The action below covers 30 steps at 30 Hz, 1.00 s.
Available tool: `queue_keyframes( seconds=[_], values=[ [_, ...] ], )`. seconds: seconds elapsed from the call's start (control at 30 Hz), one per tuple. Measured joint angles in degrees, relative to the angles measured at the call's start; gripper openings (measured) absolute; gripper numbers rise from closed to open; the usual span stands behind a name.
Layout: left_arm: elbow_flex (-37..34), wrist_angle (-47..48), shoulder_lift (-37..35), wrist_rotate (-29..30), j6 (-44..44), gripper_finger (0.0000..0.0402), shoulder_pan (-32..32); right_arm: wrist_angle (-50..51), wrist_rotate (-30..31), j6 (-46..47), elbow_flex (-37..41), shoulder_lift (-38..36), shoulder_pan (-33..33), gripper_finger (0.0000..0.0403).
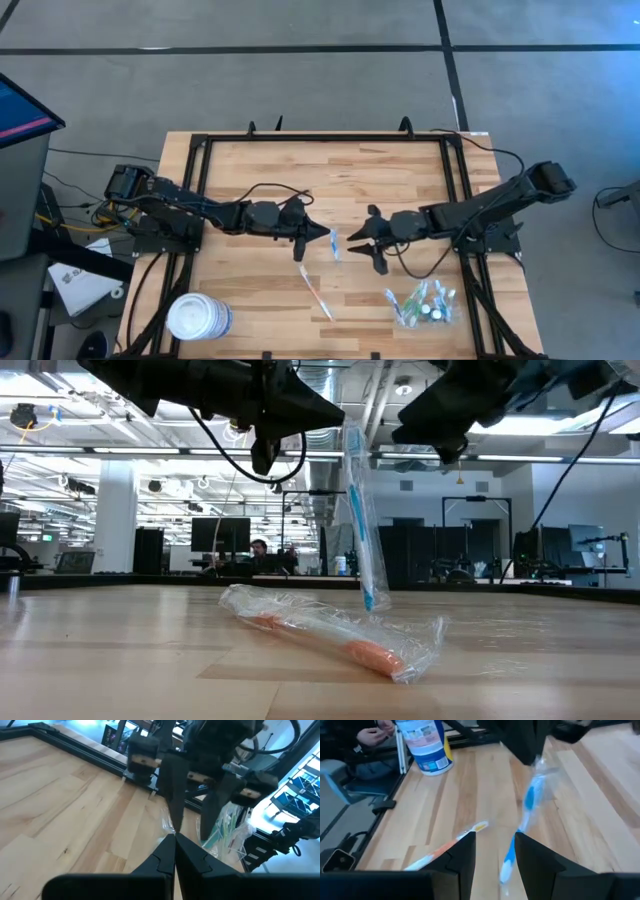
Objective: Pick & Place toothbrushing station
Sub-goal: Put the blue toothbrush into the transparent organizer
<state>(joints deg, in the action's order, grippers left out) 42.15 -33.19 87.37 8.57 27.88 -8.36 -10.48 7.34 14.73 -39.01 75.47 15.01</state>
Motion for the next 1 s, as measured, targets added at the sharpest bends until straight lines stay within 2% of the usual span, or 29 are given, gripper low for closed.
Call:
queue_keyframes(
  seconds=[0.17, 0.3, 0.63, 1.0],
  values=[
    [0.0, -0.3, 0.0, 0.3, -0.7, 0.0000, -0.7, -0.9, -0.4, -0.4, -1.3, 3.7, -1.3, 0.0127],
    [0.0, -0.4, 0.0, 0.4, -0.7, 0.0000, -0.7, -4.5, -3.4, -1.7, -1.5, 5.8, -2.1, 0.0127],
    [0.0, -0.3, 0.0, 0.4, -0.7, 0.0000, -0.7, -9.8, -4.6, -1.8, -1.5, 10.3, -4.4, 0.0127],
    [0.0, -0.3, 0.0, 0.4, -0.6, 0.0000, -0.7, -10.4, -4.5, -2.3, -1.5, 10.3, -5.1, 0.0127]
  ],
)
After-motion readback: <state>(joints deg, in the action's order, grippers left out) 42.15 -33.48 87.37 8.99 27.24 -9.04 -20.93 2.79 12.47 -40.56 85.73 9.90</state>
